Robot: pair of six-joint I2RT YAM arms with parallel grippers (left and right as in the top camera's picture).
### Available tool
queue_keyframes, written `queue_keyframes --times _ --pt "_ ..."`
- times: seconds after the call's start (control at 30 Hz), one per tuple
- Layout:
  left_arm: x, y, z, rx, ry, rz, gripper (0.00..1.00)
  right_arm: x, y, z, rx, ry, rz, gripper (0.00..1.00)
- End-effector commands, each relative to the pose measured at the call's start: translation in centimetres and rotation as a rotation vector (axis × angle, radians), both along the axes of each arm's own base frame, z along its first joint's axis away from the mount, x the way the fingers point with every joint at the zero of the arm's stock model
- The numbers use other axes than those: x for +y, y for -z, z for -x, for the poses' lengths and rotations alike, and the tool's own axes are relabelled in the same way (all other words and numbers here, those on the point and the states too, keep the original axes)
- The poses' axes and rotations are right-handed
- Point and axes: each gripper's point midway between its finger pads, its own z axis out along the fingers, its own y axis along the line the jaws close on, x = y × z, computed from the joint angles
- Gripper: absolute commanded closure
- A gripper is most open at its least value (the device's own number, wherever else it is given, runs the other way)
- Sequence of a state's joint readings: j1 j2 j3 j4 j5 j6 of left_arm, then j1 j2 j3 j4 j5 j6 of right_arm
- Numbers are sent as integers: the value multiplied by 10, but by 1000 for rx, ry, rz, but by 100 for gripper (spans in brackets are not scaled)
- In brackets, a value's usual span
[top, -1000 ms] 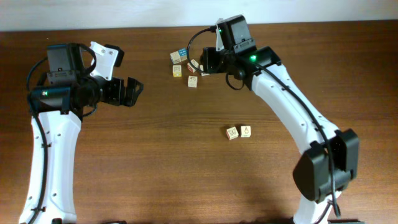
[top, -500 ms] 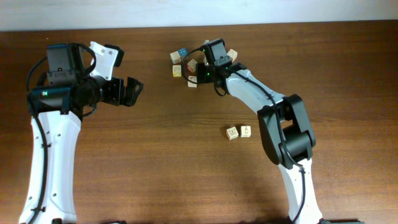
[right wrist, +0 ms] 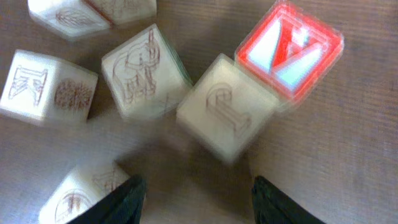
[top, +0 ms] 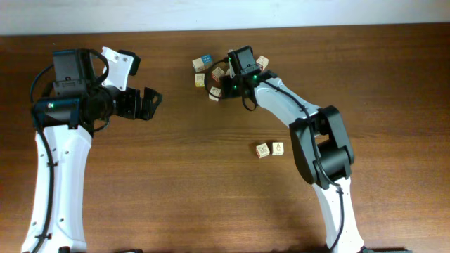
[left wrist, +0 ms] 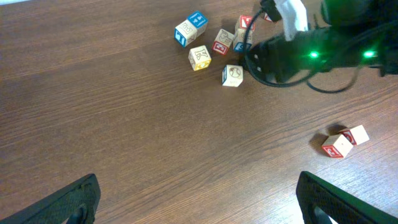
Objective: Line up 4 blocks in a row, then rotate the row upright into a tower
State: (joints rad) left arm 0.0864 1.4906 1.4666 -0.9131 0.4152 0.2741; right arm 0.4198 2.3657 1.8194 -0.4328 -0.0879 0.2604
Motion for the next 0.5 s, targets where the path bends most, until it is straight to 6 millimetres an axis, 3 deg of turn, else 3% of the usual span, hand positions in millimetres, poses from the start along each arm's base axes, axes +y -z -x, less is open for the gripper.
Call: queue_keyframes --times 0.0,0.2,0.3,0.47 --pt "0 -6 -2 -21 17 -6 1 24 -59 8 25 45 -185 44" --pt "0 -5 -2 -21 17 -6 1 48 -49 19 7 254 -135 38" --pt "0 -5 -2 -21 17 -6 1 42 -40 18 -84 406 -31 30" --pt "0 -5 -2 -21 17 -6 1 43 -14 15 -76 417 -14 35"
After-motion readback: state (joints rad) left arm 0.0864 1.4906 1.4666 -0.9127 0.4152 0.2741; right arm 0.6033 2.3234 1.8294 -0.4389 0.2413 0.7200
